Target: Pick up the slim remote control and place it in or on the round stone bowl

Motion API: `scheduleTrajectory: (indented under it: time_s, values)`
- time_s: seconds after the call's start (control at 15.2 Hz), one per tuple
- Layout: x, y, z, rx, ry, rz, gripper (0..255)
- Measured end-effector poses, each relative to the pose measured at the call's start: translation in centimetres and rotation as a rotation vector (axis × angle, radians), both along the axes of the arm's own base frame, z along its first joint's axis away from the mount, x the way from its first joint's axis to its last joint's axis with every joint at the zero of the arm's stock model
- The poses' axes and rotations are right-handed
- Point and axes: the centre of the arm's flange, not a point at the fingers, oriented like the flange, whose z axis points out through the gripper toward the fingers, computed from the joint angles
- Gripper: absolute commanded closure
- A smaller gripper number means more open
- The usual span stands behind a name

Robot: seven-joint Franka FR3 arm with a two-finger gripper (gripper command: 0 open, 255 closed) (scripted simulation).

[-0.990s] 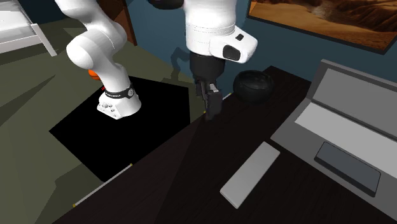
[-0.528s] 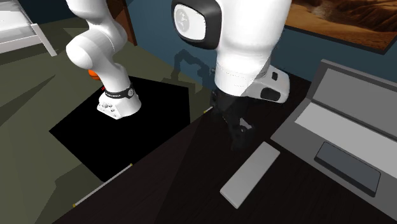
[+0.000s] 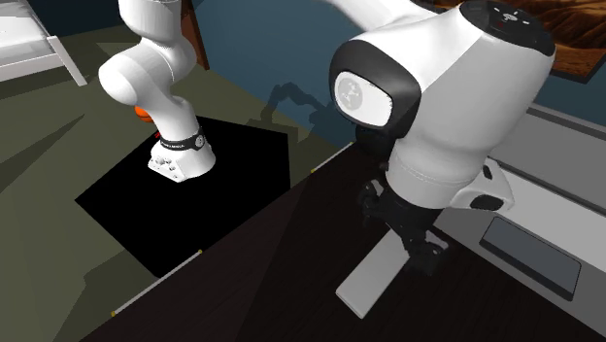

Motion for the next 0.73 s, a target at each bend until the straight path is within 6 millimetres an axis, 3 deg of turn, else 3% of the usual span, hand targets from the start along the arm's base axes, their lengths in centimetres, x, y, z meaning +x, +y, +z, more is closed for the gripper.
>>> scheduleTrajectory:
  time_s: [0.53, 0.73]
  values:
    - [1.0, -0.2, -4.2, 0.002, -0.001, 0.017, 0]
    - [0.9, -0.2, -4.4, 0.002, -0.001, 0.017, 0]
